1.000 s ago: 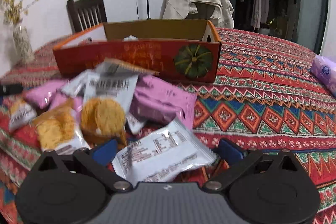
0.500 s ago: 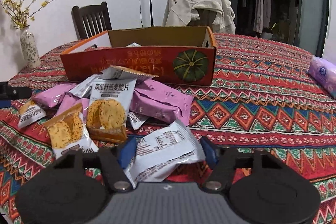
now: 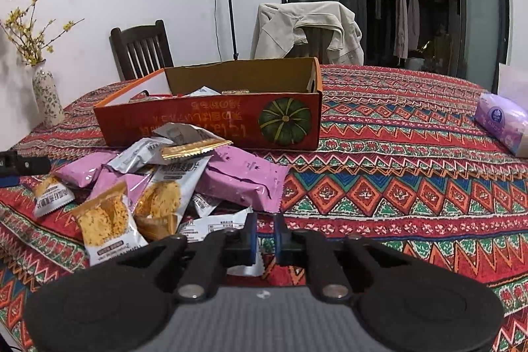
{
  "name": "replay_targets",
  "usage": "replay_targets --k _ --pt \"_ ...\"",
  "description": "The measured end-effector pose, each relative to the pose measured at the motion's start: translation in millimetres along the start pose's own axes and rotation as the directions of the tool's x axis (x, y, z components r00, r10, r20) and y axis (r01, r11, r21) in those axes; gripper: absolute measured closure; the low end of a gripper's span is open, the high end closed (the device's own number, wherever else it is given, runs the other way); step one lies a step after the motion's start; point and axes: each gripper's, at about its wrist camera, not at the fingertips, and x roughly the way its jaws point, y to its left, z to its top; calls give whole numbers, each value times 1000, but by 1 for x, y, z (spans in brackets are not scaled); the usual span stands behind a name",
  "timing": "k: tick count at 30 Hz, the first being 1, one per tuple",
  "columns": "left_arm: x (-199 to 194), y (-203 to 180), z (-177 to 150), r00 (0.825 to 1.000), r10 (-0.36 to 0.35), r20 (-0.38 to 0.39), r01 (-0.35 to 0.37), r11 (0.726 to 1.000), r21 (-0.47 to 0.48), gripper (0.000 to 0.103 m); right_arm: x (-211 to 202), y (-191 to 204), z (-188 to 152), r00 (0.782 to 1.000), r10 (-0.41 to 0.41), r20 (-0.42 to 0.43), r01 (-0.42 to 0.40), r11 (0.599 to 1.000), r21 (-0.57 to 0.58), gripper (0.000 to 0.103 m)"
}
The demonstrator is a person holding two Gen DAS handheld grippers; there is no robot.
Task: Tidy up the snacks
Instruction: 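Grasp the white printed packet with the right tool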
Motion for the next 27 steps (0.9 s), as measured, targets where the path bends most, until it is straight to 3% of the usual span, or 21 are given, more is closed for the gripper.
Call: replay_targets --k 1,2,3,5,12,16,20,23,26,27 --pt "0 -1 0 1000 0 0 0 1000 2 0 -1 -1 1 1000 2 3 -2 1000 8 86" --pt "0 -1 0 1000 0 1 0 1000 4 0 -2 -1 1 1000 7 6 -7 1000 12 75" --pt "0 -2 0 1000 0 2 0 1000 5 0 -3 -1 1 1000 10 9 -10 1000 16 57" --pt "1 -1 1 1000 0 0 0 1000 4 0 -3 4 2 1000 9 12 -9 1000 11 38" --pt "3 2 -1 1000 1 -10 -1 1000 -2 0 14 31 -4 997 45 -64 -50 996 -80 27" --pt "4 4 -2 1000 2 -13 -2 1000 -8 0 24 44 -5 997 17 -78 -30 987 -160 22" --pt "4 6 -3 1000 2 -16 -2 1000 -15 0 27 43 -3 996 31 -89 -45 985 -166 23" --pt "6 7 -4 1000 5 -24 -6 1000 -21 0 24 41 -6 995 51 -84 -64 985 -159 28" --pt "5 6 -4 1000 1 -25 -1 1000 -17 0 17 44 -9 995 66 -70 -77 980 -181 47" --pt "5 6 -4 1000 1 -25 -1 1000 -17 0 15 45 -10 996 65 -66 -77 979 -187 48"
